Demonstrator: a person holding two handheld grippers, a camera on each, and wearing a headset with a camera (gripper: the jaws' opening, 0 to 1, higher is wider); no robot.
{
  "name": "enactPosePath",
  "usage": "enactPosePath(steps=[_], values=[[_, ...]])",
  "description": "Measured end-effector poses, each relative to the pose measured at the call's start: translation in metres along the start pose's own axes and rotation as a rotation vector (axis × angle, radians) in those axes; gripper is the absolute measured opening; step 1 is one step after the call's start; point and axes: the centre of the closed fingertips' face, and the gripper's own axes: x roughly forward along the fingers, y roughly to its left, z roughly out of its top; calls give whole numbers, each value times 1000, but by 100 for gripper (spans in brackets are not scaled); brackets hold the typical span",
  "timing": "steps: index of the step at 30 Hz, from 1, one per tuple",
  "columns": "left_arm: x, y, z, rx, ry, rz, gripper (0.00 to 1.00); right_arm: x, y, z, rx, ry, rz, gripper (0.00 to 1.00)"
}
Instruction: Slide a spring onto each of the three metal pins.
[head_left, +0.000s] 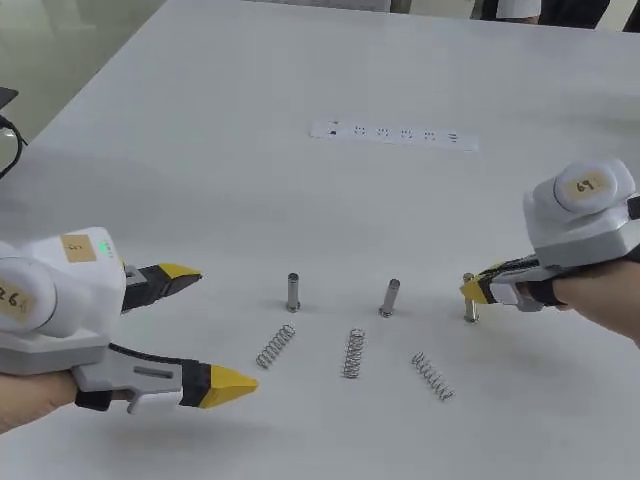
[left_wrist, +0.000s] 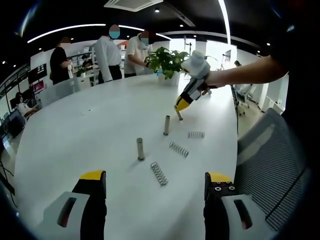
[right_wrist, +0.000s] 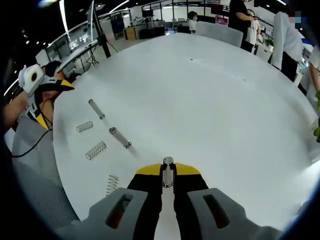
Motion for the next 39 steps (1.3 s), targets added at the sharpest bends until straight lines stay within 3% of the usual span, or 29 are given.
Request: enactPosePath(steps=[25,39], values=[[1,3,4,-5,-19,2,77,-9,1,-8,-62,-50,-11,5],[0,4,3,-3,-28,13,77,-11,4,-14,-75,-48,-10,6]])
